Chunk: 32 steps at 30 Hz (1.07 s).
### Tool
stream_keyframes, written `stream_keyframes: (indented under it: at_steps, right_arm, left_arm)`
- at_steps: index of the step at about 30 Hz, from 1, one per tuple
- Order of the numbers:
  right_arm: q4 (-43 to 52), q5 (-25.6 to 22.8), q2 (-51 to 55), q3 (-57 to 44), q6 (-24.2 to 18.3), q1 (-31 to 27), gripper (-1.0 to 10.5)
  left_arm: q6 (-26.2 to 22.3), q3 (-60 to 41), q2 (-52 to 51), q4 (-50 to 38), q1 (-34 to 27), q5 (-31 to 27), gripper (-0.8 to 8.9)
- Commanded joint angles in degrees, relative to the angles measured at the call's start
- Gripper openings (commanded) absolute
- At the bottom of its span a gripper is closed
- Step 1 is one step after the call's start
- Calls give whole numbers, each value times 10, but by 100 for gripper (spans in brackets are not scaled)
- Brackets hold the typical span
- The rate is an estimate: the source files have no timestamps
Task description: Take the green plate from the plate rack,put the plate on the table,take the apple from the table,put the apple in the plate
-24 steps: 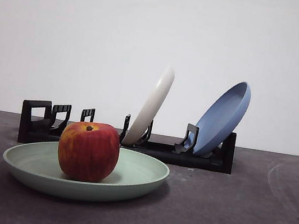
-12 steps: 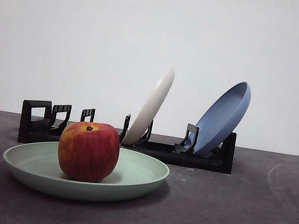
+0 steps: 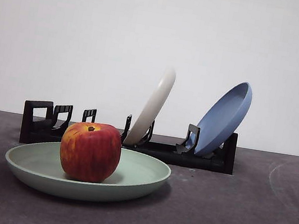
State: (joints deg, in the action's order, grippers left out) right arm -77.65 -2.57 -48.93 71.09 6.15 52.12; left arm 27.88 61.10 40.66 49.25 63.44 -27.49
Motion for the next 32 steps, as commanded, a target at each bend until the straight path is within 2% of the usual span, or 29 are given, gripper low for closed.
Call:
stream_keyframes:
  at_steps: [1, 6, 8, 12, 16, 22, 32]
  right_arm:
    - [-13, -1, 0, -3, -2, 0, 0]
    - [-13, -1, 0, -3, -2, 0, 0]
    - [-13, -1, 0, -3, -2, 0, 0]
    - [-13, -1, 0, -3, -2, 0, 0]
    - [-13, -1, 0, -3, -2, 0, 1]
    - [-13, -1, 0, -3, -2, 0, 0]
    - [-13, -1, 0, -3, -2, 0, 0]
  left_arm:
    - [-110, -50, -41, -108, -142, 56, -1]
    - [-193, -193, -128, -267, -335, 249, -1]
    - [-214, -257, -167, -317, -394, 294, -1]
    - [-217, -380, -248, -394, -485, 359, -1]
    - [-217, -467, -320, -415, -541, 365, -1]
    - [-215, -553, -407, -418, -577, 364, -1]
    - [-217, -593, -404, -424, -601, 349, -1]
